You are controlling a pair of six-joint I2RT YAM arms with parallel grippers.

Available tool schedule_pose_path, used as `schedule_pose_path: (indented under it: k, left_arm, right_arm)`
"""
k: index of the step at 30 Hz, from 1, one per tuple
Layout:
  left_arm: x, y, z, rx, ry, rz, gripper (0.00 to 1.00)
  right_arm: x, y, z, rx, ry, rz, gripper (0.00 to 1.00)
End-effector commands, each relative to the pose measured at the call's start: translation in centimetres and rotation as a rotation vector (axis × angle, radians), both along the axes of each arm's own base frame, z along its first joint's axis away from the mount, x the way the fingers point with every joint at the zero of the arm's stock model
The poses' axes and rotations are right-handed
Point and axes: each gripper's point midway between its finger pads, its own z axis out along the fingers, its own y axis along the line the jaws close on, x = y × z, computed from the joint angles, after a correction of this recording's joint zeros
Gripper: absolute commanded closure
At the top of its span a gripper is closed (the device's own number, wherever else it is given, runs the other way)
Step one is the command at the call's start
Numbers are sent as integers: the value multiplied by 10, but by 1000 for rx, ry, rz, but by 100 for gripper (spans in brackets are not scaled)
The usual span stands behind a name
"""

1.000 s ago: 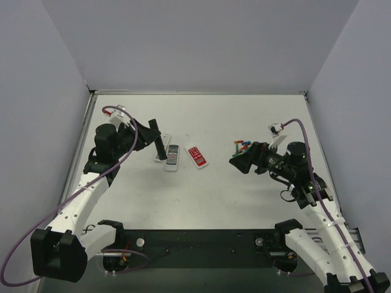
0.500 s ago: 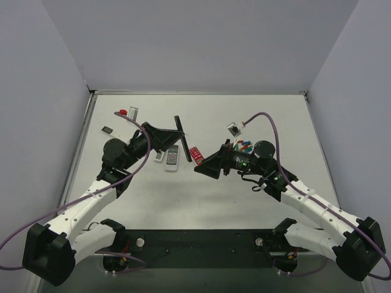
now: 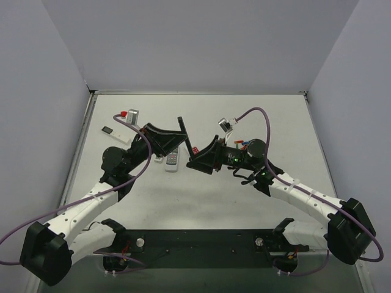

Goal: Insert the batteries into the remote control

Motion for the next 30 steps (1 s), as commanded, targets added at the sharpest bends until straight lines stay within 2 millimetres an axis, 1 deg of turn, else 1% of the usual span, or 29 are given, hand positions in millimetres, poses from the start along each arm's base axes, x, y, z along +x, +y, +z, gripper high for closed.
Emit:
schedule_pose_path:
  k: [1, 3, 4, 6, 7, 8, 9, 10, 11, 12, 13, 14, 15, 16, 17, 18, 19, 20, 21, 22, 23, 24, 25, 26, 27, 28, 29, 30]
  left_arm:
    - [-16, 3, 22, -67, -87, -36, 93]
    - [-18, 3, 21, -68, -89, -44, 93]
    - [-18, 3, 21, -67, -89, -48, 93]
    - [-19, 2, 20, -64, -91, -53, 93]
    - [-20, 2, 19, -65, -89, -54, 93]
    - [-20, 3, 19, -64, -92, -52, 91]
    - [-20, 2, 17, -59, -89, -51, 77]
    - [-19, 2, 14, -50, -79, -49, 68]
    - [-19, 3, 14, -39, -94, -36, 58]
    - [-18, 4, 14, -26, -99, -27, 50]
    - [-15, 4, 7, 20, -91, 1, 35]
    - [-12, 5, 2, 53, -81, 25, 30]
    - [-8, 9, 9, 71, -84, 68, 25]
    - [-2, 12, -9, 174, -57, 117, 19]
    - [1, 16, -11, 214, -54, 153, 18]
    - [9, 24, -6, 238, -45, 227, 16]
    - [10, 31, -19, 311, -17, 263, 14]
    - [11, 36, -22, 330, -8, 290, 13]
    - [15, 43, -28, 354, 25, 333, 13]
    - [14, 47, -28, 358, 31, 353, 13]
    - [16, 50, -32, 369, 49, 370, 12]
    - [18, 53, -41, 392, 84, 385, 12]
    - [20, 53, -45, 400, 101, 389, 12]
    - [20, 53, -50, 408, 118, 388, 12]
    - [21, 52, -54, 414, 132, 383, 12]
    - [22, 50, -61, 417, 153, 376, 12]
    - [21, 48, -64, 416, 161, 367, 12]
    - [20, 46, -63, 406, 160, 362, 12]
  right_arm:
    - [-13, 1, 56, 134, -203, 63, 41]
    - [-16, 1, 57, 136, -216, 79, 45]
    - [-17, 0, 60, 141, -224, 85, 51]
    - [-20, 1, 60, 142, -232, 101, 58]
    - [-22, 1, 60, 139, -240, 113, 66]
    - [-23, 2, 60, 136, -247, 117, 70]
    - [-23, 1, 61, 133, -254, 117, 74]
    - [-22, 2, 56, 110, -258, 112, 82]
    - [-21, 3, 53, 94, -262, 106, 85]
    - [-20, 2, 54, 82, -271, 97, 88]
    - [-19, 2, 42, 34, -246, 89, 93]
    - [-12, 2, 41, 4, -291, 46, 94]
    - [-11, 0, 41, -28, -319, 23, 97]
    - [-14, 1, 19, -123, -274, 20, 98]
    - [-3, -1, 20, -176, -352, -45, 99]
    - [0, -3, 16, -218, -367, -78, 100]
    - [0, -5, 0, -294, -341, -92, 100]
    - [0, -4, -4, -327, -355, -107, 100]
    - [9, -7, -8, -371, -381, -159, 100]
    - [11, -9, -15, -412, -380, -178, 100]
    - [8, -6, -17, -433, -392, -187, 100]
    - [15, -8, -22, -478, -410, -224, 100]
    - [17, -8, -23, -500, -419, -245, 100]
    - [10, -3, -26, -514, -432, -238, 100]
    - [16, -4, -31, -554, -451, -273, 100]
    - [15, -1, -30, -564, -464, -278, 100]
    - [16, 0, -30, -576, -473, -292, 100]
    - [13, 4, -34, -597, -479, -294, 100]
